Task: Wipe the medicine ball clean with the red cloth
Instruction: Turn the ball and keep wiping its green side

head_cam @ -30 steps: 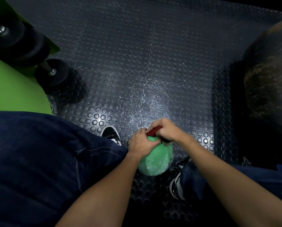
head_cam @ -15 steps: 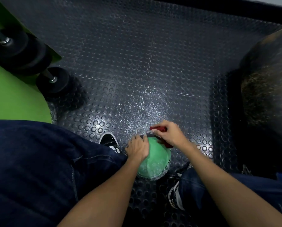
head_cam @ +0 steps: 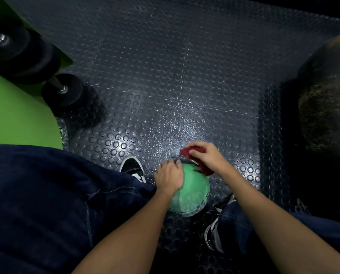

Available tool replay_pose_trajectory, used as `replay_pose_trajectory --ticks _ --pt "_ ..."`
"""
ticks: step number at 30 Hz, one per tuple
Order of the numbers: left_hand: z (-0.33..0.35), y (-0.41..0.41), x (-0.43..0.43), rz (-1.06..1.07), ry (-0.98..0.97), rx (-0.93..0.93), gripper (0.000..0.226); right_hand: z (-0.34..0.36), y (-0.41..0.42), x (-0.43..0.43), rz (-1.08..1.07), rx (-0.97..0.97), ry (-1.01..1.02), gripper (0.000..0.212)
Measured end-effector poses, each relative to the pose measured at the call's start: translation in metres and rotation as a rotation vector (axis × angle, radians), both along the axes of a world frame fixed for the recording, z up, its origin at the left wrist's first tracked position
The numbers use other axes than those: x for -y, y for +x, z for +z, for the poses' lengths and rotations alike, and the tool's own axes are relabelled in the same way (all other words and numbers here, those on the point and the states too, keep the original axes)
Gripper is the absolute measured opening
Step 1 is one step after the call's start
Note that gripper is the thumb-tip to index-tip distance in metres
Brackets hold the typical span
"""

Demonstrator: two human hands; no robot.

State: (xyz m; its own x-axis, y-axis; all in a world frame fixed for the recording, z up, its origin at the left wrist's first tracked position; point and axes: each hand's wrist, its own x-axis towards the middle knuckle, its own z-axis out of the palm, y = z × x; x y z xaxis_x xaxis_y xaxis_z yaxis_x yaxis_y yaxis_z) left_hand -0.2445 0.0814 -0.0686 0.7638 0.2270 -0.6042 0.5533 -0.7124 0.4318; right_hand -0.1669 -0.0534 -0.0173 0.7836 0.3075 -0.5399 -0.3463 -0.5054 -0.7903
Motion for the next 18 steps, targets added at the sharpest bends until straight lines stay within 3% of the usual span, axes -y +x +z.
replay_pose_trajectory --ticks 3,10,13,16,18 --pt "0.0 0.006 -0.003 0.02 -0.025 -0.014 0.064 0.002 -0.015 0.007 0.195 0.005 0.015 0.02" --pt "0.009 0.006 -0.003 -0.066 -0.01 -0.026 0.058 -0.027 0.001 0.001 0.186 0.074 -0.243 0.022" --pt "0.004 0.008 -0.005 -0.051 -0.027 -0.03 0.055 -0.01 0.007 0.005 0.066 0.047 -0.095 0.019" --pt "0.003 0.013 -0.01 -0.014 -0.044 -0.04 0.049 0.008 -0.004 0.002 0.294 0.078 -0.043 0.017" --pt "0.005 0.016 -0.013 0.012 -0.058 -0.048 0.047 0.0 -0.014 -0.004 0.305 0.122 -0.066 0.013"
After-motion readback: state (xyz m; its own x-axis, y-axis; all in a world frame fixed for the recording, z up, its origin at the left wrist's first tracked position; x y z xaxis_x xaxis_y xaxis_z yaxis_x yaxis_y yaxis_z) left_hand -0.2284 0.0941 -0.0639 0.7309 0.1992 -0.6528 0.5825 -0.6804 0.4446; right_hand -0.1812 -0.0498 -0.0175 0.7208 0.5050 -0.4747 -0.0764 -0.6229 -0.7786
